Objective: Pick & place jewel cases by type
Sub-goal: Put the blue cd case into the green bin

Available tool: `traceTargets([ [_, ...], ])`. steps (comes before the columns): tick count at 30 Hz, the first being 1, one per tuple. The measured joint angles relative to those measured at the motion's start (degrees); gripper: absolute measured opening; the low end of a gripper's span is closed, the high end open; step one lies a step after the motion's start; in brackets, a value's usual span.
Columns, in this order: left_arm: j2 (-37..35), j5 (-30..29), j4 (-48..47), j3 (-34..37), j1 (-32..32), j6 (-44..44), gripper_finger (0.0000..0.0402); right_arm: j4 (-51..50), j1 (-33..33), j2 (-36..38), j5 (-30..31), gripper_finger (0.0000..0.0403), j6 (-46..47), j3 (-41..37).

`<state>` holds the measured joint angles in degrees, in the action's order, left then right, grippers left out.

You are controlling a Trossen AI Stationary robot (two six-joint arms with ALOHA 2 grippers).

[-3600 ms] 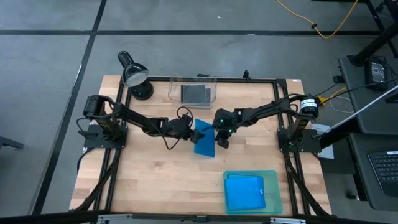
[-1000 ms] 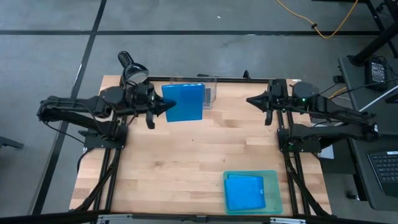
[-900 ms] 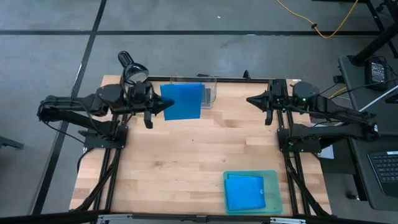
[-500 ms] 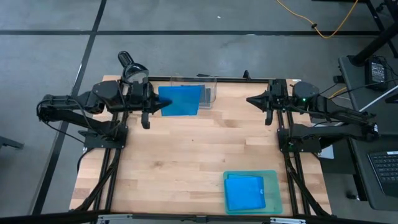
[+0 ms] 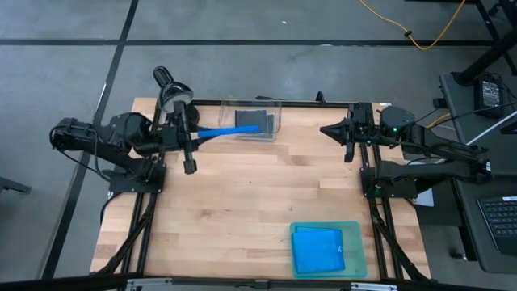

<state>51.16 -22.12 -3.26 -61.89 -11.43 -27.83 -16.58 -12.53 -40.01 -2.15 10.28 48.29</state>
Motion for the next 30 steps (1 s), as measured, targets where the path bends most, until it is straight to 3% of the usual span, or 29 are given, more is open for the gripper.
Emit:
traceTargets([
  [7,0.7,-14.7,6.7,0.0,-5.9,-22.1,0.0020,0.0,0.0,0.0,0.0,0.0005,0.3,0.0],
  [16,6.9,-35.9,16.5,-0.1,-14.4,-61.3,0.0020,-1.1,0.0,-0.1,0.1,0.0005,3.6,0.0],
  [21,9.8,-35.3,16.5,-0.1,-15.6,-67.1,0.0020,-1.3,0.0,-0.1,0.1,0.0005,4.3,0.0],
  [30,12.2,-34.2,12.4,-0.1,-15.6,-68.8,0.0020,-1.8,0.0,-0.1,0.1,0.0005,4.5,0.0],
])
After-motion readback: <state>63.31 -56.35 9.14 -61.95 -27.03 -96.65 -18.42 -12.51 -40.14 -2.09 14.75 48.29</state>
